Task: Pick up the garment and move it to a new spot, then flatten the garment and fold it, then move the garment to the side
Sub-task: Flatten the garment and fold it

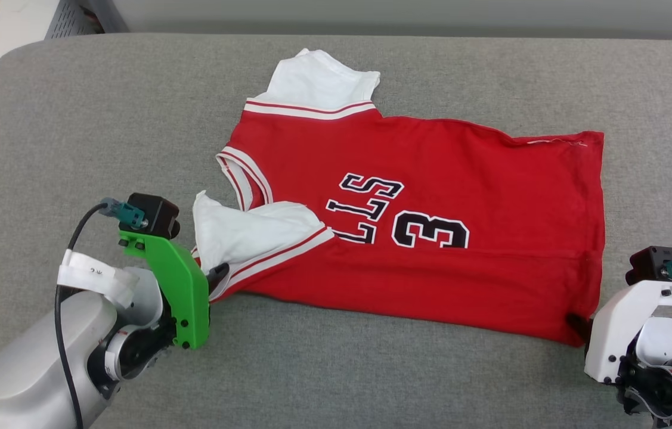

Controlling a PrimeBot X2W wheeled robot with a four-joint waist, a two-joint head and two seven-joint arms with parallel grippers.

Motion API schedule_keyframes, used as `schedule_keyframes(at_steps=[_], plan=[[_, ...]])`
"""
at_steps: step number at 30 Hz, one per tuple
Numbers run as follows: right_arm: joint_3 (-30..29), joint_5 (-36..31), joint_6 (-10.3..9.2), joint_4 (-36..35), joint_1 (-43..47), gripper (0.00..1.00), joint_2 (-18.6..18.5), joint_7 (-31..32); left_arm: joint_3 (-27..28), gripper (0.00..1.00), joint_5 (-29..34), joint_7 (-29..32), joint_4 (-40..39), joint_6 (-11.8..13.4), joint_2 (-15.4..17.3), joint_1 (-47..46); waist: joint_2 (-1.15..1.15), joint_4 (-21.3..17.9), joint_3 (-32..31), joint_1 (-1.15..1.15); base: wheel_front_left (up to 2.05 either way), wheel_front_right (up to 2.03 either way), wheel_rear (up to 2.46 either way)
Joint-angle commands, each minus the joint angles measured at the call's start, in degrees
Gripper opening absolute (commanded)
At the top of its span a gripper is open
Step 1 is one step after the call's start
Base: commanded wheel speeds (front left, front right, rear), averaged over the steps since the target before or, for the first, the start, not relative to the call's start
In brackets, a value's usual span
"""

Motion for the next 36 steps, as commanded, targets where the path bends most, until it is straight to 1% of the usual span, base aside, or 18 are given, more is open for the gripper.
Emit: schedule_keyframes(at_steps=[1, 3, 9, 15, 18, 22, 24, 26, 31, 34, 35, 36], plan=[[0.91, 0.06, 0.02, 0.79, 0.13, 0.0, 0.21, 0.08, -0.11, 0.0, 1.26, -0.47, 0.1, 0.23, 0.37, 0.87, 0.0, 0.0, -1.42, 0.0, 0.0, 0.0, 0.0], [1.2, 0.15, 0.02, -0.17, 0.35, 0.0, -0.42, 0.2, -0.41, 0.0, 1.64, -0.69, -0.42, 0.36, 0.64, 1.33, 0.0, 0.02, -2.63, 0.0, 0.0, 0.0, 0.0], [3.1, 1.31, 0.02, -2.57, 2.62, 0.0, -2.11, 1.39, -0.74, 0.0, 1.23, -1.28, -2.61, 2.09, 1.53, 4.48, 0.0, -0.01, -6.87, 0.0, 0.0, 0.0, 0.0], [3.4, 3.03, 0.02, -4.49, 6.43, 0.0, -3.09, 2.33, -1.3, 0.0, 0.6, -1.34, -5.9, 5.03, 3.88, 9.28, 0.0, 0.1, -10.72, 0.0, 0.0, 0.0, 0.0], [3.13, 3.7, 0.02, -5.59, 9.12, 0.0, -3.14, 2.92, -1.22, 0.0, -0.51, -1.55, -7.64, 6.94, 5.18, 12.44, 0.0, 0.27, -12.26, 0.0, 0.0, 0.0, 0.0], [2.34, 3.82, 0.02, -6.7, 12.38, 0.0, -2.78, 3.32, -1.21, 0.0, -2.24, -2.18, -9.22, 8.61, 6.16, 16.53, 0.0, 0.45, -13.24, 0.0, 0.0, 0.0, 0.0], [1.54, 3.67, 0.02, -6.8, 13.72, 0.0, -2.05, 3.22, -1.22, 0.0, -3.62, -2.34, -9.15, 8.74, 5.86, 18.26, 0.0, 0.59, -13.35, 0.0, 0.0, 0.0, 0.0], [1.11, 3.36, 0.02, -6.63, 14.69, 0.0, -1.35, 2.93, -1.19, 0.0, -4.55, -2.82, -8.34, 8.36, 5.29, 19.36, 0.0, 0.62, -13.18, 0.0, 0.0, 0.0, 0.0], [-0.18, 1.96, 0.02, -5.53, 15.41, 0.0, 0.5, 0.87, -0.97, 0.0, -6.11, -3.94, -3.91, 6.04, 2.27, 19.31, 0.0, 0.65, -11.99, 0.0, 0.0, 0.0, 0.0], [-0.85, 1.46, 0.02, -3.98, 15.13, 0.0, 1.66, -0.99, -1.05, 0.0, -6.35, -4.41, -0.68, 4.09, -0.01, 18.0, 0.0, 0.53, -11.34, 0.0, 0.0, 0.0, 0.0], [-0.85, 1.23, 0.02, -3.6, 15.05, 0.11, 1.84, -1.45, -1.07, 0.0, -6.28, -4.58, 0.21, 3.65, -0.56, 17.56, 0.0, 0.44, -11.16, 0.0, 0.0, 0.0, 0.0], [-1.07, 1.03, 0.02, -2.56, 14.74, 1.0, 2.68, -3.35, -1.38, 0.21, -6.46, -4.27, 3.11, 2.64, -2.07, 16.6, 0.0, 0.2, -10.93, 0.0, 0.0, 0.0, 0.0]])
